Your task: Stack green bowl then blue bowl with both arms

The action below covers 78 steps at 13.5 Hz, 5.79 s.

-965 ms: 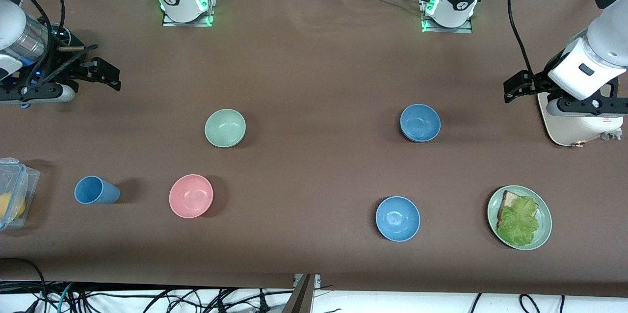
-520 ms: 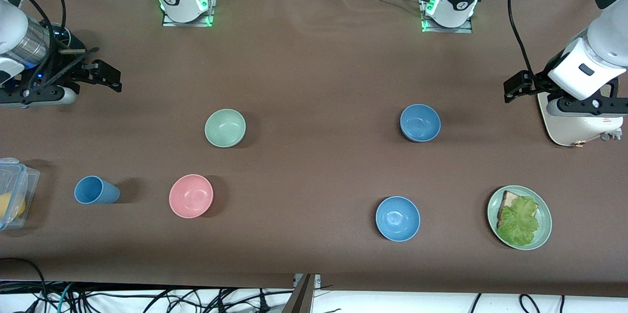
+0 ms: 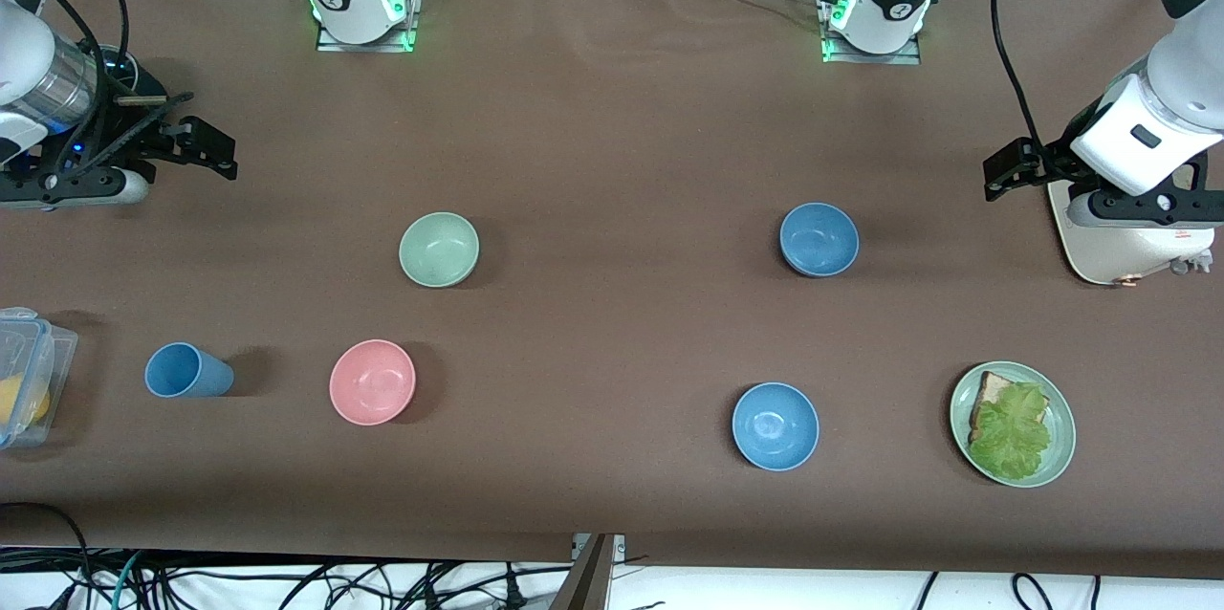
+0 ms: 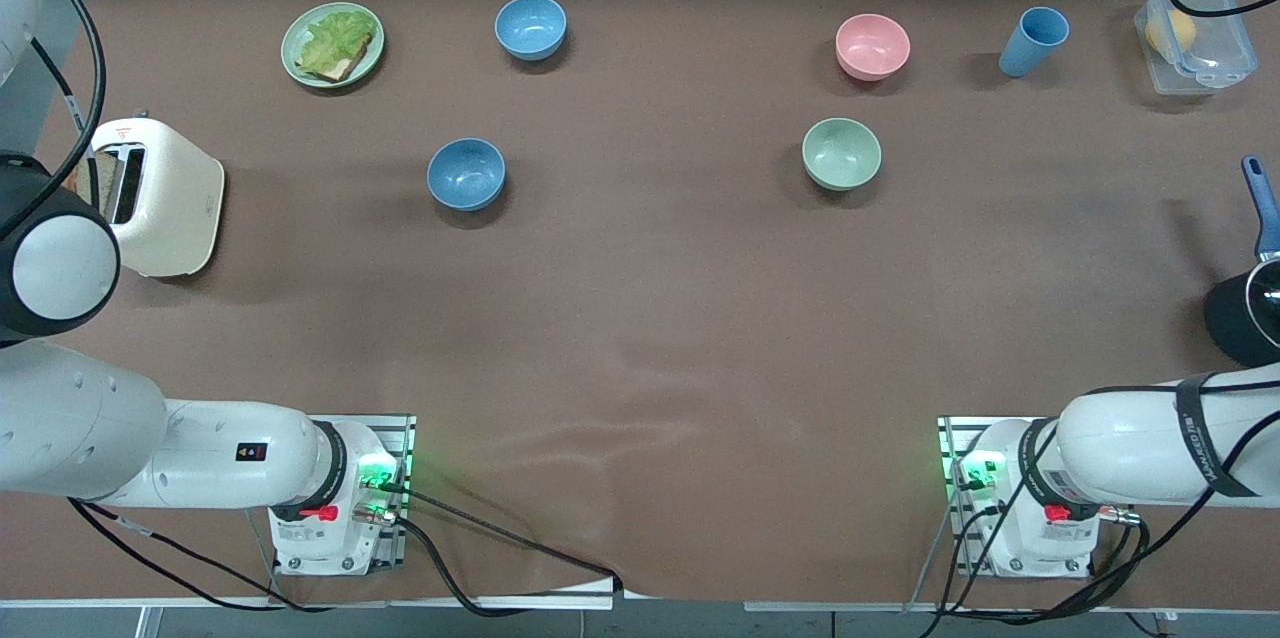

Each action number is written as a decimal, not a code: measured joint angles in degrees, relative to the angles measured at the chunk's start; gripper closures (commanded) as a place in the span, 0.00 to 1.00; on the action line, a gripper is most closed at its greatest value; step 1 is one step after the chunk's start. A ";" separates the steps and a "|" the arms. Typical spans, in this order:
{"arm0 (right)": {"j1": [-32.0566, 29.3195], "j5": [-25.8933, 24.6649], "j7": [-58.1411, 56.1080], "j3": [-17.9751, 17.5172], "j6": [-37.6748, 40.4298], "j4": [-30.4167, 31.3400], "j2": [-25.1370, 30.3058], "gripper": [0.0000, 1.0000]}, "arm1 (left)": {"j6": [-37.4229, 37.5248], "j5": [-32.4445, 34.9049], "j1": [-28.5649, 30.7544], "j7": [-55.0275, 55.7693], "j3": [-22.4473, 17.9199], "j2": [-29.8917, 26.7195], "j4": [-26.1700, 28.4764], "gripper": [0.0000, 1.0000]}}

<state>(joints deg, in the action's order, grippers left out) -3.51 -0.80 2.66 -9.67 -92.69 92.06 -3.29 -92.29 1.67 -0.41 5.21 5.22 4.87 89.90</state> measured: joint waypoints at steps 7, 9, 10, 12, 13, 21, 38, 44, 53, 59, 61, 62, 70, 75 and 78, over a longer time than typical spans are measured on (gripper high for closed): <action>0.00 0.00 0.00 0.00 0.00 0.00 0.00 0.00 | 0.00 0.00 -0.01 0.00 0.08 0.00 -0.05 0.00; 0.00 0.00 0.00 0.00 0.02 0.00 0.00 0.00 | 0.00 0.00 -0.01 0.00 0.09 0.00 -0.06 0.00; 0.00 0.00 0.00 0.00 0.02 0.00 0.00 0.00 | 0.00 0.00 -0.01 0.00 0.11 0.00 -0.07 0.00; 0.00 0.00 0.00 0.00 0.02 0.00 0.00 0.00 | 0.00 0.00 -0.02 0.00 0.14 0.00 -0.08 0.00; 0.00 0.00 0.00 0.00 0.02 0.00 0.00 0.00 | 0.00 0.00 -0.02 0.00 0.14 0.00 -0.08 0.00; 0.00 0.01 0.00 0.00 0.02 0.00 0.00 0.00 | 0.00 0.00 -0.02 0.00 0.15 0.01 -0.09 0.00; 1.39 0.57 -0.92 -0.38 0.66 -0.01 -9.44 0.00 | 0.93 0.00 0.00 0.00 0.10 0.05 -0.18 0.00; 1.77 7.28 -0.27 -2.46 -22.40 21.14 -1.64 0.00 | 1.30 0.00 0.01 0.00 0.05 0.06 -0.19 0.00; 5.07 7.29 3.24 -5.81 -56.11 37.06 -14.14 0.02 | 1.42 0.00 0.03 0.00 0.03 0.09 -0.28 0.00; 5.03 6.42 3.10 -5.02 -59.12 36.96 -17.00 0.74 | 1.44 0.00 0.03 0.00 0.01 0.09 -0.28 0.00; 4.99 6.27 3.02 -4.73 -59.29 36.91 -17.46 0.99 | 1.44 0.00 0.03 0.00 0.01 0.09 -0.28 0.00; 4.99 6.26 3.01 -4.70 -59.29 36.91 -17.54 1.00 | 1.44 0.00 0.03 0.00 0.01 0.09 -0.28 0.00; 5.56 6.26 4.99 -5.86 -53.34 31.56 -17.69 1.00 | 1.56 0.00 0.03 0.00 0.01 0.09 -0.28 0.00; 17.07 5.12 21.86 -7.10 -43.80 16.35 -19.97 1.00 | 1.62 0.00 0.04 0.00 0.02 0.09 -0.28 0.00; 25.19 -3.01 36.19 -7.07 -40.26 5.19 -28.62 1.00 | 1.65 0.00 0.04 0.00 0.02 0.09 -0.30 0.00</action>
<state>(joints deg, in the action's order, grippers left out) 21.67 -3.82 38.85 -16.74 -132.95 97.24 -31.91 -90.64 1.67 -0.37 5.21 5.25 4.97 89.60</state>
